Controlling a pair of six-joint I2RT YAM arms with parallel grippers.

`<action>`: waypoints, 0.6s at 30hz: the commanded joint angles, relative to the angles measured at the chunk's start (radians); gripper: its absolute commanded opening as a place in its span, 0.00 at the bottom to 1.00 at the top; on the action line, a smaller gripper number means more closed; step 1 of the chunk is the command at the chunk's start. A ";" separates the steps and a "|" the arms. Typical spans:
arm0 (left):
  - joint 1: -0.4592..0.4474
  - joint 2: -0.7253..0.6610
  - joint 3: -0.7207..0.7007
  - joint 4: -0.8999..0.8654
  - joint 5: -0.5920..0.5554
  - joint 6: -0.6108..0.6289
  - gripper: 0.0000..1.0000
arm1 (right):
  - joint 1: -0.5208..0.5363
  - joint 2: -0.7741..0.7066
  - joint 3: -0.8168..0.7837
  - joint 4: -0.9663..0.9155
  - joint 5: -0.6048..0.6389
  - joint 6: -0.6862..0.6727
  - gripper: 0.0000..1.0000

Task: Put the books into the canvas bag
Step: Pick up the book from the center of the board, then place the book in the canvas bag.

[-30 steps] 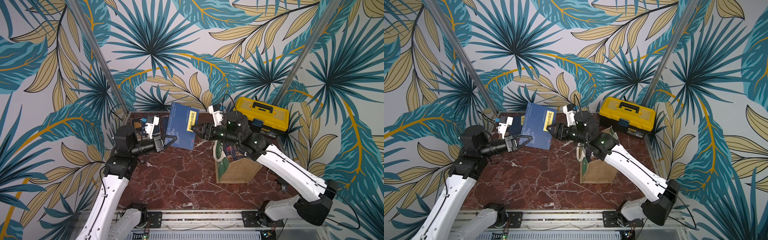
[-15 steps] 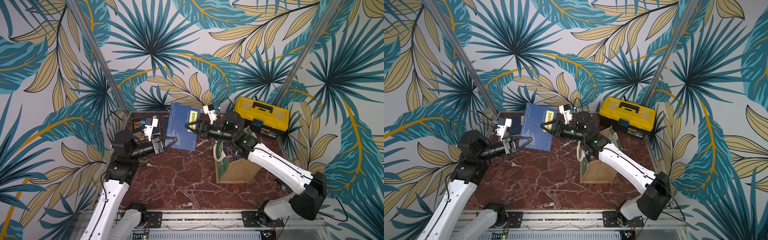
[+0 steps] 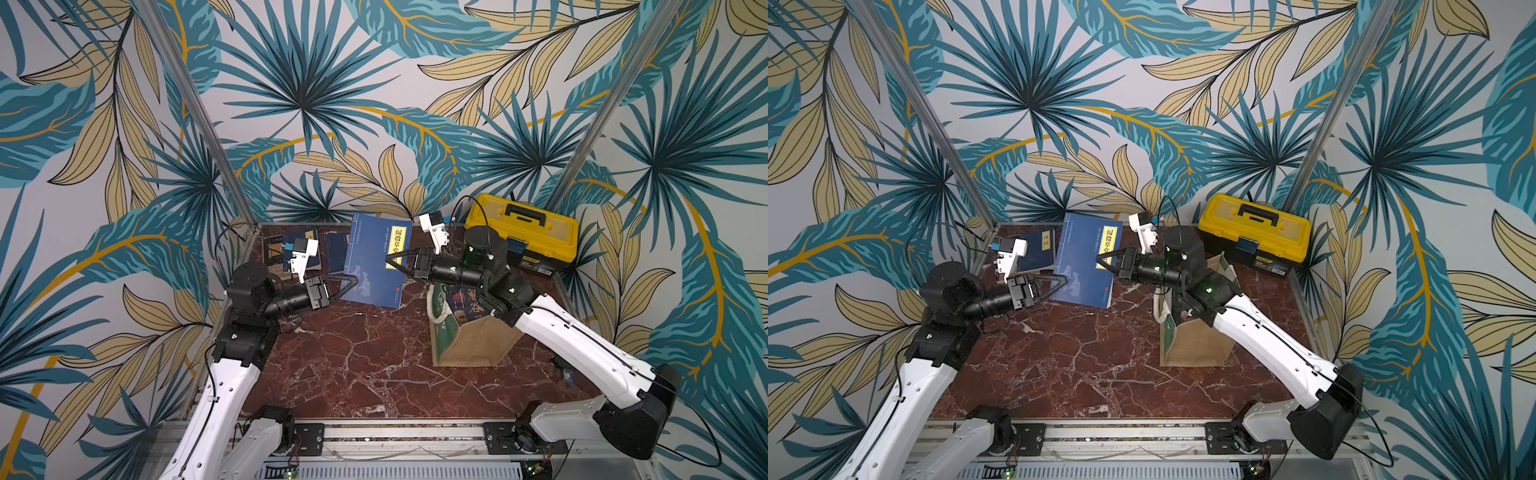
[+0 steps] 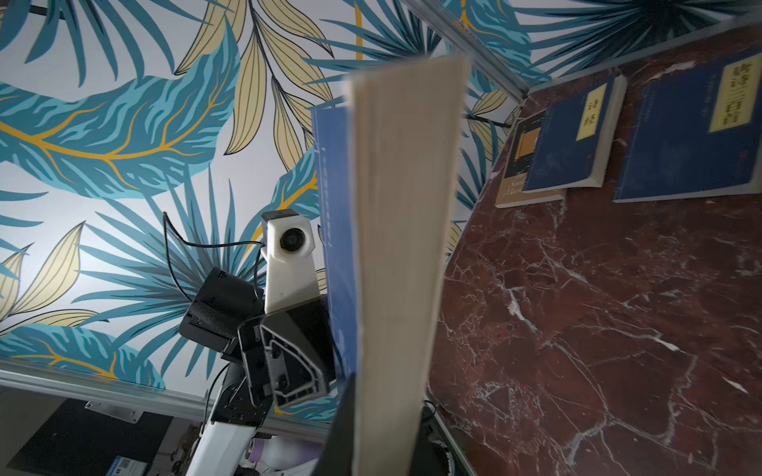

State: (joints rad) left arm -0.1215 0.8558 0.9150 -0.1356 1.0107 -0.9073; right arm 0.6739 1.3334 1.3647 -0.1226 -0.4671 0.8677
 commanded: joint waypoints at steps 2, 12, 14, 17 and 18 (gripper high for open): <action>0.004 -0.001 -0.005 0.030 -0.034 -0.007 0.54 | -0.024 -0.048 0.098 -0.251 0.078 -0.145 0.00; -0.275 0.095 0.049 -0.122 -0.393 0.079 0.60 | -0.121 -0.130 0.358 -0.860 0.529 -0.502 0.00; -0.376 0.168 0.108 -0.190 -0.514 0.112 0.62 | -0.129 -0.132 0.408 -0.952 0.639 -0.544 0.00; -0.498 0.282 0.190 -0.205 -0.617 0.125 0.64 | -0.138 -0.126 0.462 -1.055 0.760 -0.582 0.00; -0.524 0.318 0.217 -0.204 -0.626 0.126 0.65 | -0.141 -0.121 0.472 -1.084 0.783 -0.592 0.00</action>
State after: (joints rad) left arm -0.5858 1.1194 1.0389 -0.2951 0.5320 -0.8253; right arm 0.5411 1.2034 1.8103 -1.0412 0.1394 0.3653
